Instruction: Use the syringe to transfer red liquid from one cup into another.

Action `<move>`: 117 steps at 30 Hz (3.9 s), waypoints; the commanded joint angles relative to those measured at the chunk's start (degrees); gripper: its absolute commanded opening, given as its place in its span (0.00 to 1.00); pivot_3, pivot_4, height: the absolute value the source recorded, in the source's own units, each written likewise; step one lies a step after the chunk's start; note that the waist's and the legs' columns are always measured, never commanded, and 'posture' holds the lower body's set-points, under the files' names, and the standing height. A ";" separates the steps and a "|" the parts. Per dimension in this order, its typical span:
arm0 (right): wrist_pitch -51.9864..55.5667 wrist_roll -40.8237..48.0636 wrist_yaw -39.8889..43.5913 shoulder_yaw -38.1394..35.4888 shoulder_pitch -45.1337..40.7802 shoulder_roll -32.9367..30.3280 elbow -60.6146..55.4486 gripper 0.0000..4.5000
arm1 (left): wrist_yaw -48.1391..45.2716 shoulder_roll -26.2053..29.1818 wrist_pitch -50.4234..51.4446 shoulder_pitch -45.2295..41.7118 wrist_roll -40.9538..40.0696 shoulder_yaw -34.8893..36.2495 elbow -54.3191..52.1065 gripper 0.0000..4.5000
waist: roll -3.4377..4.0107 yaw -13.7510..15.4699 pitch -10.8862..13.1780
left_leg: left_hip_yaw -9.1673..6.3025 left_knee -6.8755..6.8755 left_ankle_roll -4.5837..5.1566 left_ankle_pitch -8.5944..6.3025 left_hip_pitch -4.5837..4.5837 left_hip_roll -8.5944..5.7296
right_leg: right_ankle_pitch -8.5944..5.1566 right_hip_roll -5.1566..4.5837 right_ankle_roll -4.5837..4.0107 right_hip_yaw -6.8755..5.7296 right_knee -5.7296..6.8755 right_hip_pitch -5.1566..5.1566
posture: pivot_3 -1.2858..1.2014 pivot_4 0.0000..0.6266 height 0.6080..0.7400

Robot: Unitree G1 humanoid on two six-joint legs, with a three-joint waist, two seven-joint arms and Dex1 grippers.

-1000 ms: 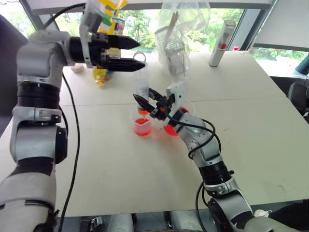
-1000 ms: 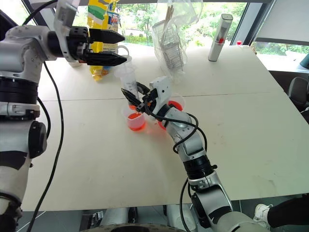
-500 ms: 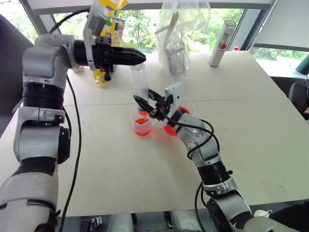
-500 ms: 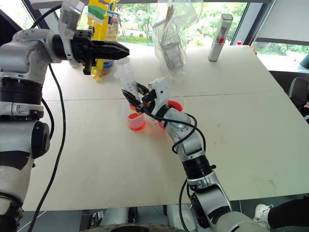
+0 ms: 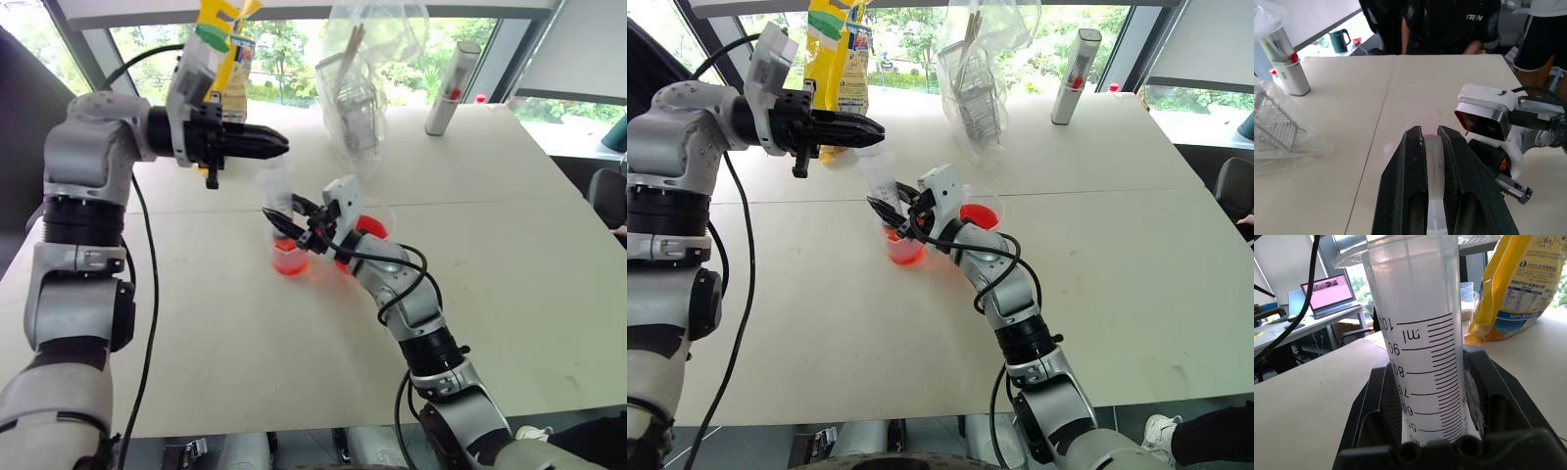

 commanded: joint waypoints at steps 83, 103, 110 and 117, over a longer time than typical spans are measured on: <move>72.83 18.72 -12.82 -21.05 -14.75 -32.75 -2.50 0.31 | -3.48 4.73 -4.91 4.49 0.08 -1.32 -4.85 1.00 | 0.00 0.03 0.00 | 0.06 -0.13 0.06 -0.02 -0.15 -0.03 | -0.01 0.00 -0.01 0.18 -0.20 -0.14 | 0.52 0.24 0.99; 71.16 13.43 -8.14 -15.76 -14.87 -36.04 2.36 0.99 | -1.46 4.18 -3.31 4.79 -2.39 -0.04 -6.69 1.00 | 0.04 0.05 0.03 | 0.05 -0.14 0.06 -0.03 -0.13 -0.02 | -0.01 0.04 -0.01 0.12 -0.19 -0.15 | 0.52 0.24 0.99; 68.86 21.81 3.13 -20.68 -11.70 -49.56 -21.10 0.99 | -2.51 6.42 -2.99 8.66 -2.14 -0.22 -9.63 1.00 | 0.13 0.09 0.09 | 0.01 -0.21 0.06 -0.03 -0.12 -0.01 | -0.02 0.05 0.00 0.11 -0.22 -0.15 | 0.52 0.24 0.99; 62.74 32.09 19.57 -35.20 3.77 -62.59 -38.56 0.99 | -2.54 9.58 -3.03 13.66 -1.51 -0.52 -13.13 1.00 | 0.05 0.30 0.06 | -0.02 -0.16 0.06 -0.03 -0.07 0.01 | -0.02 0.02 0.01 0.09 -0.27 0.00 | 0.52 0.24 0.99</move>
